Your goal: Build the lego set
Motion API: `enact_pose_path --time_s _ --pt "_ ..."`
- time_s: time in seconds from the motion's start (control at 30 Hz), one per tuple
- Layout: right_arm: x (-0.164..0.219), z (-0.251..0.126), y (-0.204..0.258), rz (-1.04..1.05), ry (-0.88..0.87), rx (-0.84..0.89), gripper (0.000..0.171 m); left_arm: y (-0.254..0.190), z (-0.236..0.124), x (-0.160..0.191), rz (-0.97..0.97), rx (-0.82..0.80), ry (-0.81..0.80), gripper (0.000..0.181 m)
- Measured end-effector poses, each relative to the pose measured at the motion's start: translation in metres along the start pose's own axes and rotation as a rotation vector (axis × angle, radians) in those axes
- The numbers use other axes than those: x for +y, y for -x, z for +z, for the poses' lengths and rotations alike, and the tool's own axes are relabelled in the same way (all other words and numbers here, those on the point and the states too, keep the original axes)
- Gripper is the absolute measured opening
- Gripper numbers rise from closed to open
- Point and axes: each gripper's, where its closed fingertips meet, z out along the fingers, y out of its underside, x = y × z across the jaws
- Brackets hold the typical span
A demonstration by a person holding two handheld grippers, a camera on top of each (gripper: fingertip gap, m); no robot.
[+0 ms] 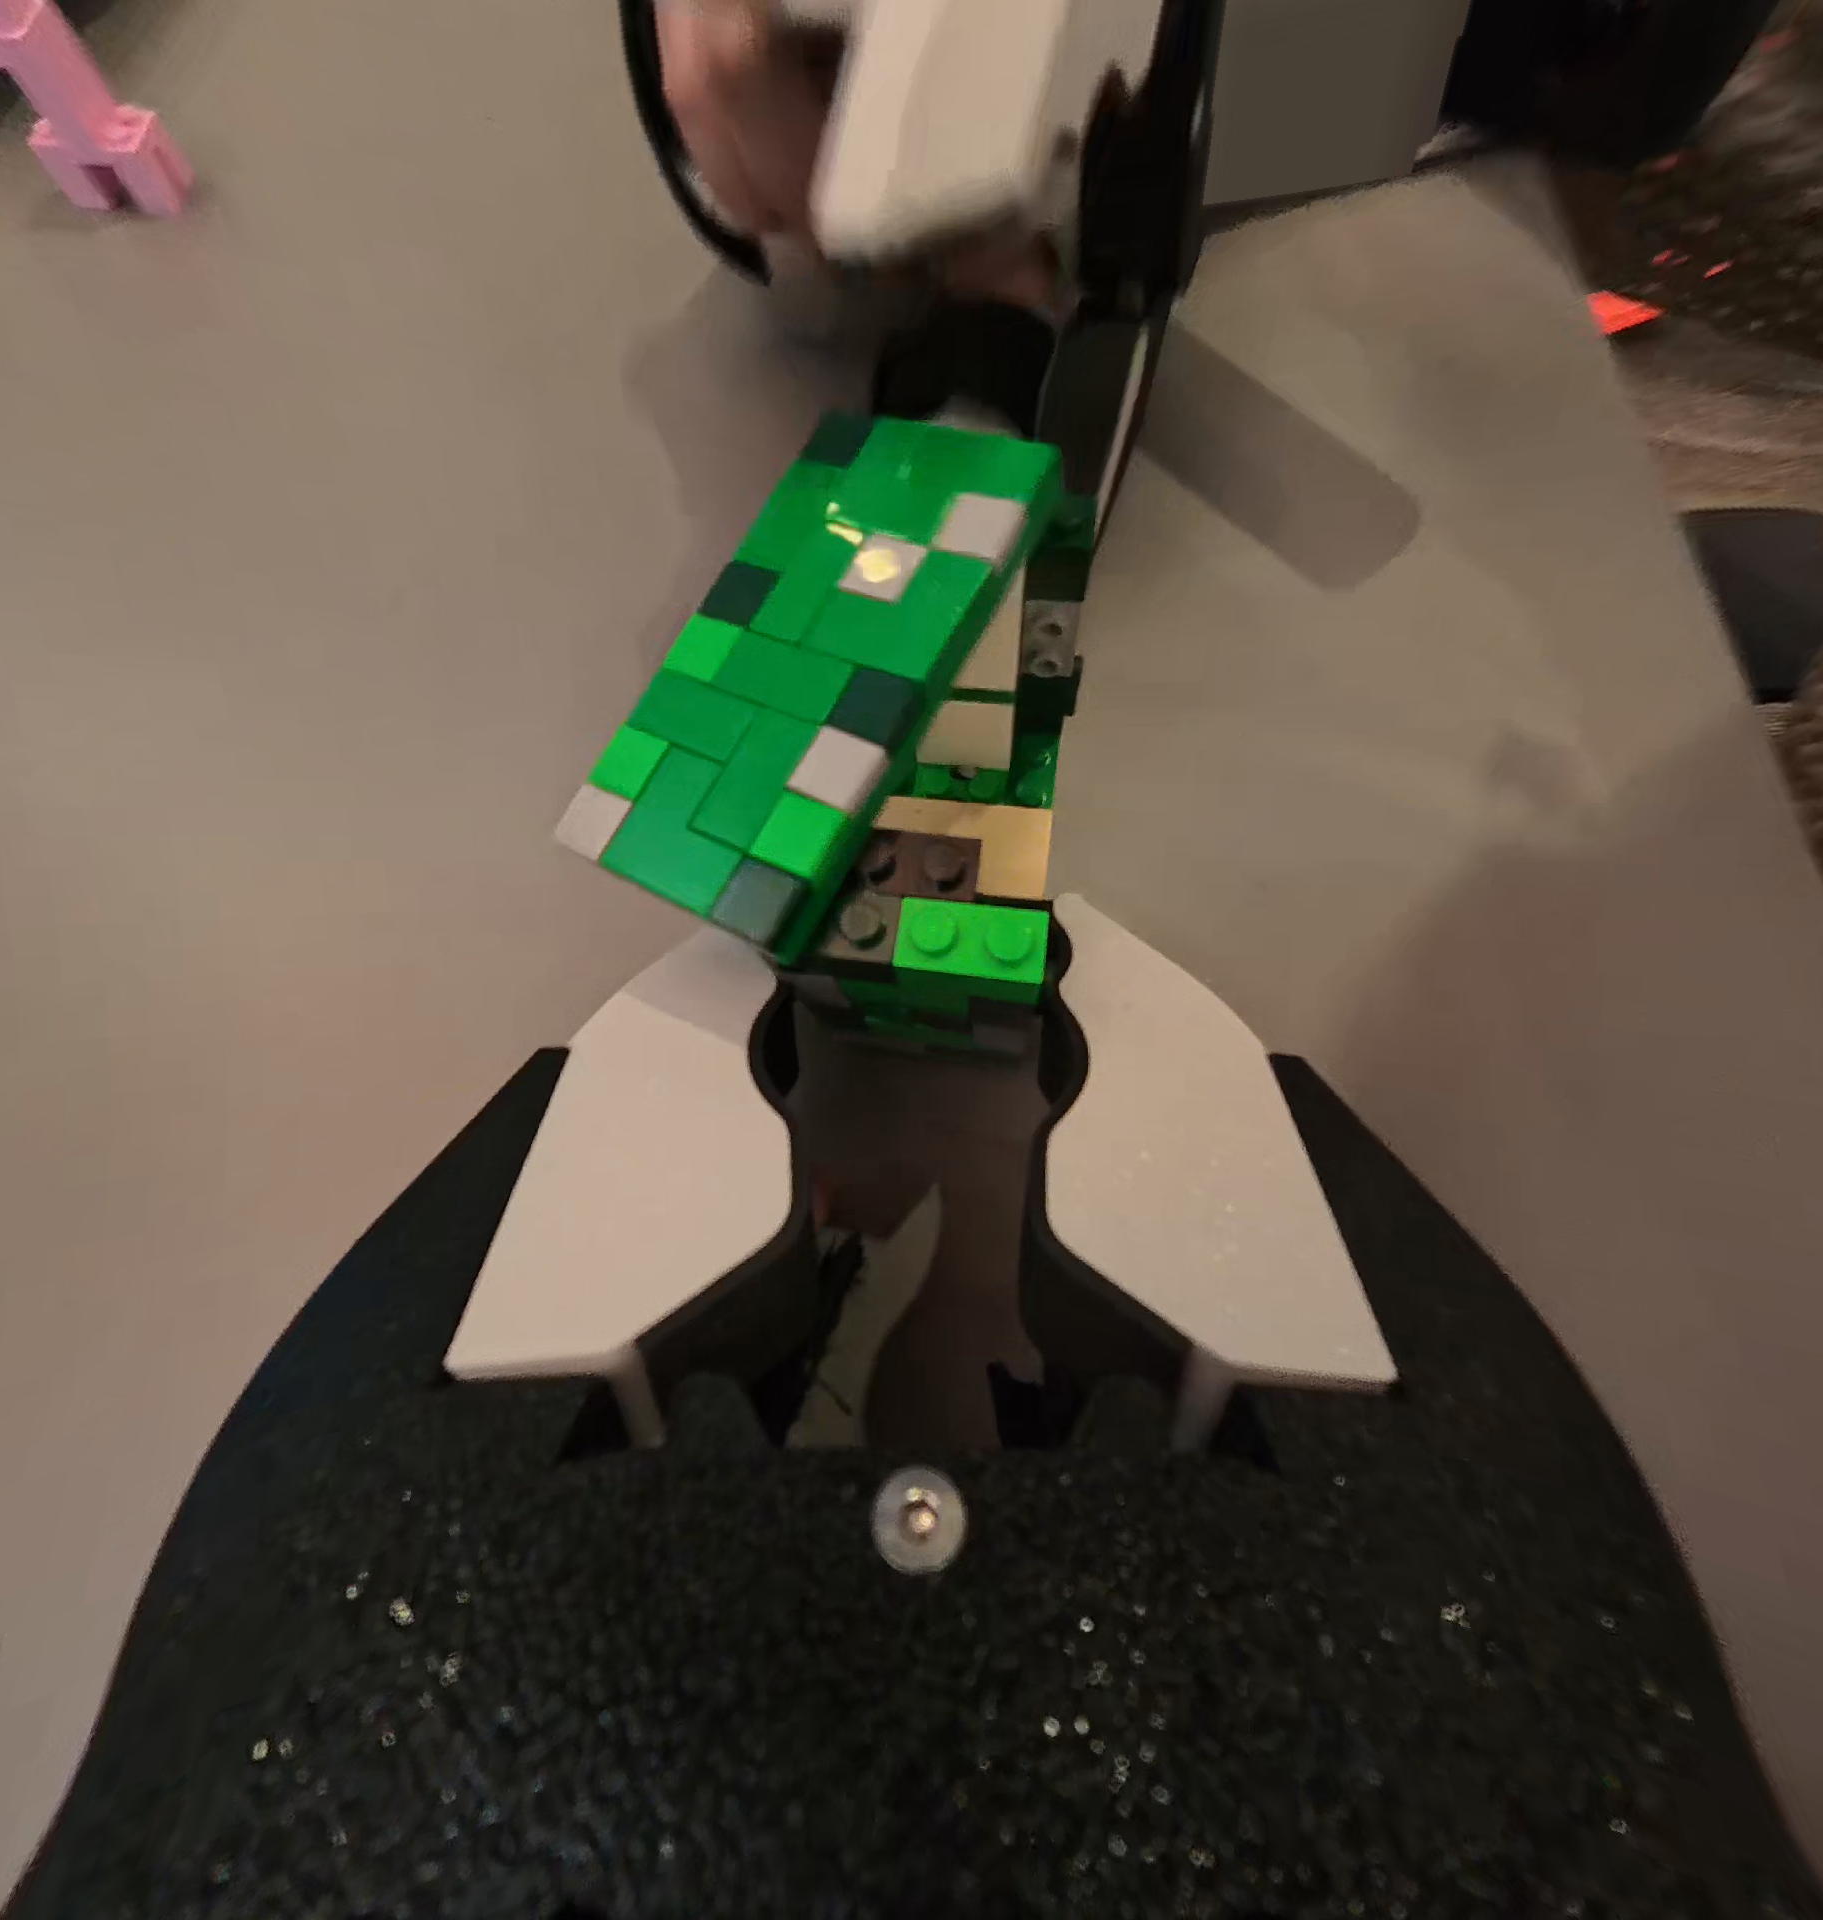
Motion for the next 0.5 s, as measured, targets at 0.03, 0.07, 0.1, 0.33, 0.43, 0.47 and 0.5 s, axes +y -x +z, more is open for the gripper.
enact_pose_path --time_s 0.03,0.07,0.1,0.33,0.43,0.47,0.5 --pt "0.007 -0.003 -0.002 0.008 0.023 0.01 0.081 0.002 0.0 0.003 0.005 -0.015 0.016 0.043" --pt "0.016 -0.006 -0.004 0.023 0.045 0.021 0.081 0.004 0.0 0.005 0.01 -0.034 0.028 0.043" --pt "0.024 -0.009 -0.007 0.054 0.067 0.031 0.08 0.005 0.0 0.005 0.015 -0.045 0.031 0.043" --pt "0.068 -0.019 -0.031 0.454 0.178 0.124 0.058 0.006 -0.001 0.007 0.041 -0.08 0.035 0.043" --pt "0.073 -0.012 -0.017 0.696 0.22 -0.01 0.044 0.002 -0.003 0.009 0.067 -0.082 0.037 0.044" --pt "0.071 -0.009 -0.012 0.759 0.237 -0.068 0.042 0.001 -0.003 0.009 0.076 -0.085 0.038 0.044" --pt "0.066 -0.006 -0.008 0.841 0.235 -0.131 0.042 0.0 -0.003 0.01 0.085 -0.087 0.039 0.044"
